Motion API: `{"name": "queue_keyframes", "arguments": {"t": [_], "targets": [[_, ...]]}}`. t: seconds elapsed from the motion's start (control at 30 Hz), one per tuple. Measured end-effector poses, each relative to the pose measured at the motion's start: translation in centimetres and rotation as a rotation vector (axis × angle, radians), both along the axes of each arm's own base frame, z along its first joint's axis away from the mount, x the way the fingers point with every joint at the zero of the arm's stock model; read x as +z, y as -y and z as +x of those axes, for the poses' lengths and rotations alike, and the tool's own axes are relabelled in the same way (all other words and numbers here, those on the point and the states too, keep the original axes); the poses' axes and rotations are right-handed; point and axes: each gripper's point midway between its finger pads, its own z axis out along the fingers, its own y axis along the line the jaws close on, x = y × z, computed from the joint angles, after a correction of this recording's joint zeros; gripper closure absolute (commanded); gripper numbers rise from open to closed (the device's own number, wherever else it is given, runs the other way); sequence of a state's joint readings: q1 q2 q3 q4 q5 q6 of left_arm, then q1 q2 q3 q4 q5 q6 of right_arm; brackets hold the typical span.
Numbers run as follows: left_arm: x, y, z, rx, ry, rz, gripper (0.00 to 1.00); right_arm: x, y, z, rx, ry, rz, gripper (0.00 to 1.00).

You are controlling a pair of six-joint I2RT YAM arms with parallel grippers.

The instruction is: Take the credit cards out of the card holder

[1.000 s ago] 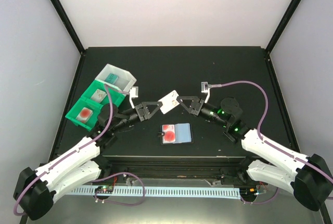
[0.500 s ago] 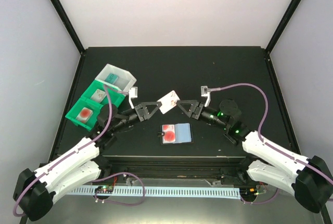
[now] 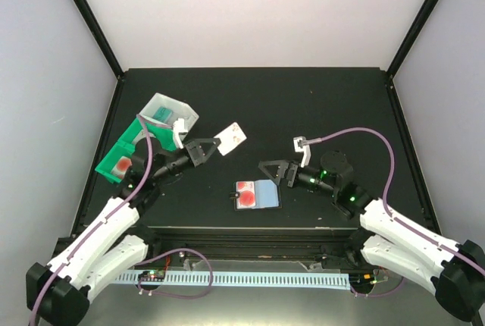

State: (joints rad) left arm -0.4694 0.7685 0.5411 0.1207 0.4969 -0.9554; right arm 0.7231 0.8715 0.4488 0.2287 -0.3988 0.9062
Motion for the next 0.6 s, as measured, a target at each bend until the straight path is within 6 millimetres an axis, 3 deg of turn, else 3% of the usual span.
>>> {"name": "queue_keyframes", "arguments": {"t": [0.33,0.43,0.6], "targets": [[1.9,-6.2,3.7,0.154,-0.013,0.081,0.98,0.4,1.0,-0.9,0.006,0.063,-0.037,0.00],[1.0,-9.2,4.9,0.227,-0.067,0.094,0.98,0.1,1.1,-1.1,0.009,0.067,-0.052,0.00],[-2.2,-14.1,6.6,0.321,-0.209,0.083,0.98,0.3,1.4,-1.2,0.006,0.085,-0.059,0.00]]}}
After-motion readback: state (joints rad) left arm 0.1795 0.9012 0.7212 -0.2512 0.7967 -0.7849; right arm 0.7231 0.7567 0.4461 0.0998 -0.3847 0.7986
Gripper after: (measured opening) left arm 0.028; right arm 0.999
